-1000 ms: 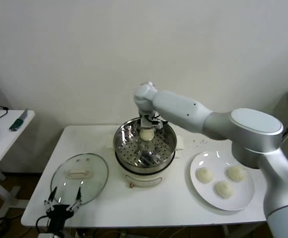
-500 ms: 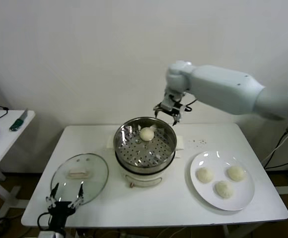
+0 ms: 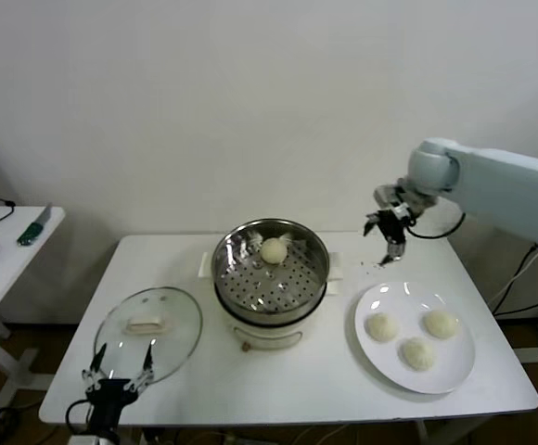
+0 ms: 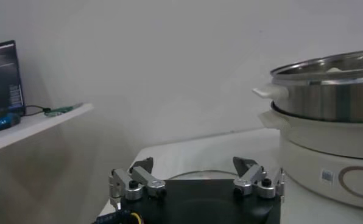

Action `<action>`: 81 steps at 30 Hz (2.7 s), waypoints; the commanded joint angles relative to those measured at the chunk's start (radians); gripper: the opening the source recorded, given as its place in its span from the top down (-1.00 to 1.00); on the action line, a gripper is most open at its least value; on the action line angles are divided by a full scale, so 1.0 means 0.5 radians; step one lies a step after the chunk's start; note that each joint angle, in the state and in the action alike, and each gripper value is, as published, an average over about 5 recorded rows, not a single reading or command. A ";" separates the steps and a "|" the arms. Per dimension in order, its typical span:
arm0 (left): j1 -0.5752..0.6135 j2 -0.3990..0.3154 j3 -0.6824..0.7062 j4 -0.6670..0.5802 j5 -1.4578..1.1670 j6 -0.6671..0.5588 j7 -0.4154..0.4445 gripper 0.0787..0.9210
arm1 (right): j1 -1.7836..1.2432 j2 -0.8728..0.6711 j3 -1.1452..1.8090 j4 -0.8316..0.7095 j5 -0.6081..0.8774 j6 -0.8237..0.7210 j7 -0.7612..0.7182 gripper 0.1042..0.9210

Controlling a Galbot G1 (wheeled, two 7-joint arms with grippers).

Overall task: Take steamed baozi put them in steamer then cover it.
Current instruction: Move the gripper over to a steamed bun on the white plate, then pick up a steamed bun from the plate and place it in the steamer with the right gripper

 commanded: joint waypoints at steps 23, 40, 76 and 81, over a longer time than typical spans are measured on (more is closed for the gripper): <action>0.014 -0.033 -0.013 0.053 0.020 -0.004 -0.008 -0.77 | -0.823 -0.019 0.415 -0.102 -0.238 -0.192 0.104 -0.76; 0.038 -0.027 -0.018 0.066 0.013 -0.022 -0.008 -0.77 | -0.861 0.033 0.446 -0.189 -0.333 -0.141 0.120 -0.75; 0.091 -0.057 0.041 -0.032 0.008 -0.009 -0.006 -0.77 | 0.689 0.313 -0.422 -0.098 0.833 -0.098 0.093 -0.47; 0.136 -0.051 0.057 -0.060 0.016 -0.010 0.003 -0.77 | 0.602 0.606 -0.313 -0.184 0.921 -0.168 0.144 -0.47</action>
